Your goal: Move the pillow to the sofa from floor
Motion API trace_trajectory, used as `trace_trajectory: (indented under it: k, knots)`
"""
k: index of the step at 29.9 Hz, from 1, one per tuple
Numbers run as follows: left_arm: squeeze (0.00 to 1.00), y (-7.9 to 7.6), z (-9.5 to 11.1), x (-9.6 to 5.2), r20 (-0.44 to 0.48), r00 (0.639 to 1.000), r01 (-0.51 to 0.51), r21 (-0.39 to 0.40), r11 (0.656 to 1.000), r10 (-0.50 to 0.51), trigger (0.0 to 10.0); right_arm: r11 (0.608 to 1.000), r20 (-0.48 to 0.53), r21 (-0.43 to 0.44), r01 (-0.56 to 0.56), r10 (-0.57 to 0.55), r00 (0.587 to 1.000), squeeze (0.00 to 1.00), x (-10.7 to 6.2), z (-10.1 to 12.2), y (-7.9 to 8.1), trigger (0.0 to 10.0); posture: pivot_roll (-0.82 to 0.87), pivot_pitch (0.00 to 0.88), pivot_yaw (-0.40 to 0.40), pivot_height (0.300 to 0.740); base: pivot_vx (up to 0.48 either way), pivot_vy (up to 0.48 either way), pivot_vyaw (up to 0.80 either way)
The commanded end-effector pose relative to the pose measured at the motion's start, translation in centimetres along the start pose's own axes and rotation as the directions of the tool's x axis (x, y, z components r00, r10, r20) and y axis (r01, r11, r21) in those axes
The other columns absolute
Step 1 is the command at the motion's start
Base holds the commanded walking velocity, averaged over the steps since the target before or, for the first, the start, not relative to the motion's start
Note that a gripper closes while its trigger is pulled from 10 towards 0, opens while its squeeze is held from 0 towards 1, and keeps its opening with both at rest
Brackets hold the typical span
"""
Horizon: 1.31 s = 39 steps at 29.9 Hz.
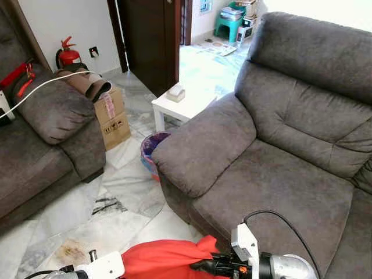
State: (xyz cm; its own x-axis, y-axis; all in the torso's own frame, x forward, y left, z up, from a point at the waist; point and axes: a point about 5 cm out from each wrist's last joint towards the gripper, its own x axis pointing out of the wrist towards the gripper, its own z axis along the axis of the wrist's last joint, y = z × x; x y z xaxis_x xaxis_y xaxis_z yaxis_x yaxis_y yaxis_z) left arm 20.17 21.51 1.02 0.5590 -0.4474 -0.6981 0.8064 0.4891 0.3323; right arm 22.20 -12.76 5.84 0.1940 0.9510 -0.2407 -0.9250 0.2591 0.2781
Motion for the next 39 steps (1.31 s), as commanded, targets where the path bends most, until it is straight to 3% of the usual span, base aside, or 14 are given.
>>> trace_trajectory:
  k: [1, 5, 7, 8, 9, 11, 12, 16, 18, 20, 24, 31, 33, 39]
  knots:
    - [0.0, 0.3, 0.6, -0.1, 0.033, 0.999, -0.037, -0.034, 0.999, 0.038, 0.0, 0.997, 0.035, -0.082, 0.005, -0.003, 0.999, 0.0, 0.5, 1.4, -0.3, 10.0, 0.11, 0.068, -0.015, 0.74, 0.0, 0.0, 0.0]
    - [0.0, 2.3, 2.3, 0.1, 0.082, 0.96, -0.249, -0.177, 0.952, 0.266, 0.0, 0.97, 0.06, -0.09, 0.227, -0.222, 0.973, 0.0, 0.7, 0.9, -2.4, 10.0, 0.11, 0.066, -0.012, 0.74, 0.0, 0.0, 0.0]
    - [0.0, 4.1, 3.4, -0.1, 0.091, 0.876, -0.421, -0.333, 0.844, 0.473, 0.0, 0.919, 0.135, -0.079, 0.387, -0.375, 0.917, 0.0, 0.3, 1.5, -3.8, 10.0, 0.1, 0.062, -0.013, 0.74, 0.0, 0.0, 0.0]
    - [0.0, 4.9, 4.3, -0.5, 0.106, 0.812, -0.485, -0.426, 0.764, 0.574, 10.0, 0.872, 0.183, -0.031, 0.489, -0.476, 0.86, 0.0, -0.1, 1.7, -4.6, 10.0, 0.1, 0.064, -0.016, 0.74, 0.0, 0.0, 0.0]
    - [0.0, 5.4, 4.9, -0.8, 0.11, 0.767, -0.514, -0.485, 0.707, 0.633, 10.0, 0.835, 0.209, 0.009, 0.55, -0.539, 0.816, 0.0, -0.4, 1.7, -5.0, 10.0, 0.1, 0.064, -0.016, 0.74, 0.0, 0.0, 0.0]
    - [0.0, 5.9, 6.2, -1.3, 0.137, 0.695, -0.545, -0.54, 0.641, 0.706, 10.0, 0.77, 0.232, 0.066, 0.635, -0.631, 0.74, 0.0, -0.8, 1.5, -5.3, 10.0, 0.09, 0.064, -0.02, 0.74, 0.0, 0.0, 0.0]
    - [0.0, 5.9, 6.2, -1.3, 0.137, 0.695, -0.545, -0.54, 0.641, 0.706, 10.0, 0.77, 0.232, 0.066, 0.635, -0.631, 0.74, 0.0, -0.8, 1.5, -5.3, 10.0, 0.09, 0.064, -0.02, 0.74, 0.0, 0.0, 0.0]
    - [0.0, 5.7, 8.6, -1.5, 0.231, 0.62, -0.558, -0.542, 0.628, 0.75, 10.0, 0.685, 0.219, 0.16, 0.711, -0.727, 0.651, 0.0, -0.6, 0.3, -5.1, 10.0, 0.09, 0.065, -0.022, 0.74, 0.0, 0.0, 0.0]
    - [0.0, 5.3, 9.2, -1.1, 0.253, 0.593, -0.578, -0.527, 0.623, 0.764, 10.0, 0.621, 0.229, 0.203, 0.757, -0.782, 0.58, 0.0, -0.6, 0.3, -5.1, 10.0, 0.08, 0.068, -0.026, 0.74, 0.0, 0.0, 0.0]
    - [0.0, 5.2, 9.5, -1.0, 0.247, 0.58, -0.591, -0.529, 0.609, 0.776, 10.0, 0.587, 0.246, 0.205, 0.784, -0.806, 0.539, 0.0, -0.5, 0.6, -5.3, 10.0, 0.08, 0.082, -0.031, 0.74, 0.0, 0.0, 0.0]
    - [0.0, 5.3, 9.6, -0.9, 0.224, 0.569, -0.59, -0.559, 0.582, 0.791, 10.0, 0.554, 0.248, 0.233, 0.799, -0.829, 0.502, 0.0, -0.4, 0.9, -5.7, 10.0, 0.08, 0.092, -0.034, 0.74, 0.0, 0.0, -0.31]
    - [0.0, 5.3, 9.7, -1.1, 0.23, 0.56, -0.623, -0.517, 0.587, 0.796, 10.0, 0.544, 0.252, 0.24, 0.804, -0.835, 0.49, 0.0, -0.4, 1.5, -6.1, 10.0, 0.09, 0.103, -0.04, 0.74, 0.0, -0.168, -0.77]
    - [0.0, 5.3, 9.7, -1.2, 0.229, 0.546, -0.621, -0.535, 0.573, 0.806, 10.0, 0.527, 0.252, 0.256, 0.81, -0.846, 0.471, 0.0, -0.5, 1.5, -6.3, 10.0, 0.09, 0.108, -0.042, 0.74, 0.0, -0.465, -0.76]
    - [0.0, 5.3, 9.8, -1.1, 0.24, 0.555, -0.613, -0.528, 0.587, 0.796, 10.0, 0.479, 0.233, 0.274, 0.834, -0.875, 0.425, 0.0, -0.9, 1.1, -6.5, 10.0, 0.08, 0.115, -0.036, 0.74, 0.0, -0.228, -0.76]
